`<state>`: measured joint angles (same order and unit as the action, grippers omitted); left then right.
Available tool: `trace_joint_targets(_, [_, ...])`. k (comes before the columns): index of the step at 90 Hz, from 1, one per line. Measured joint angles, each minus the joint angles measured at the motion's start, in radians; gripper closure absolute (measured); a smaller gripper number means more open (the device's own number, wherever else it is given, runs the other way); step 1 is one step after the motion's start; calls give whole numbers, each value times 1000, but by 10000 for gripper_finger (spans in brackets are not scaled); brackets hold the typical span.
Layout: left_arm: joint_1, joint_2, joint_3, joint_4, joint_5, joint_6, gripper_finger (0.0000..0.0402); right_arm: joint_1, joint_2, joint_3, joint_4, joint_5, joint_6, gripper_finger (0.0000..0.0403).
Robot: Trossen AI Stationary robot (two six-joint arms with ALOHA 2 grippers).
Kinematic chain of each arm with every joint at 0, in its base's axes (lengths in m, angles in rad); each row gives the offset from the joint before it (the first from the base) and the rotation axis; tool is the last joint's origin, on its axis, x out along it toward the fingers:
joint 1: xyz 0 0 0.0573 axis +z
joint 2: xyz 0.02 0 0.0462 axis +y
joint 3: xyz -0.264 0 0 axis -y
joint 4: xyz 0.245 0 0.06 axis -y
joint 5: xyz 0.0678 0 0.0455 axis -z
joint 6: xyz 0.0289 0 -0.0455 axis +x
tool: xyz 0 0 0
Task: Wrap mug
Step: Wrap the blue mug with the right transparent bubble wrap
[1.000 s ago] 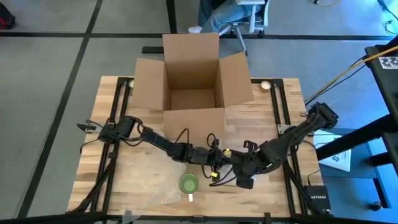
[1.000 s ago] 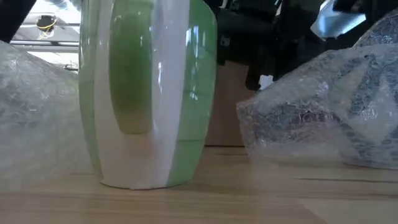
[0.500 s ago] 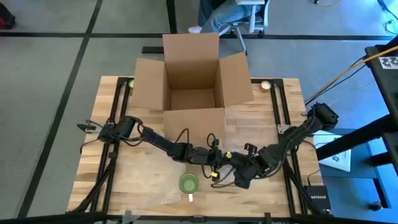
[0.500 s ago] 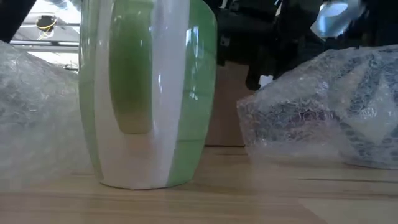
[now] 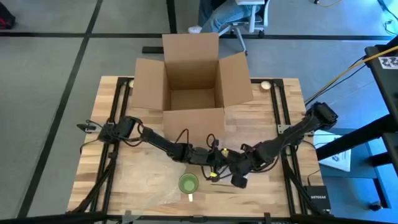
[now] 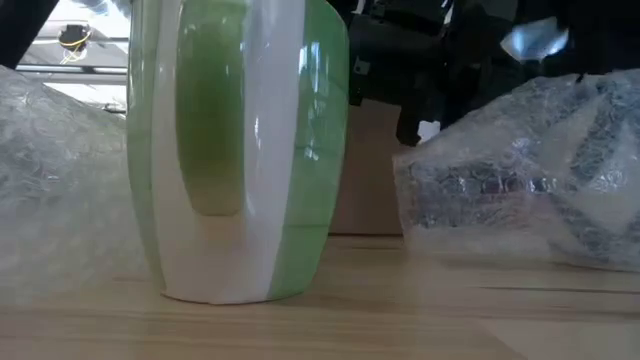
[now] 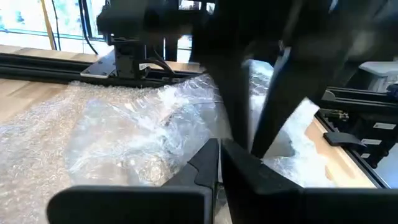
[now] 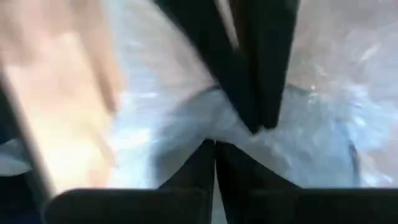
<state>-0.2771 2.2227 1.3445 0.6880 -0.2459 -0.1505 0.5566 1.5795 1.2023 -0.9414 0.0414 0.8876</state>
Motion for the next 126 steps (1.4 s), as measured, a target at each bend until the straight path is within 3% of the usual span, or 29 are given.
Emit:
trace_joint_targets(14, [0,0,0,1,0,0,402,23,0,155,-211,55,-47,402])
trace_joint_targets(29, [0,0,0,1,0,0,402,28,-2,212,-340,345,-26,402])
trace_joint_targets(37, [0,0,0,1,-1,1,402,0,-2,175,-284,404,-37,402])
trace_joint_targets(46, [-2,0,0,3,-1,1,402,-23,0,107,-186,371,-56,402])
trace_joint_targets(68, [-2,0,0,3,-1,1,402,1,1,-41,4,122,-23,402])
trace_joint_targets(101, [-2,0,0,5,2,1,402,-3,-7,-258,337,115,29,402])
trace_joint_targets(114, [-2,0,0,5,2,1,402,-3,-5,-246,316,90,41,402])
trace_joint_targets(126, [-2,0,-1,3,-2,1,402,0,-2,-149,171,48,35,402])
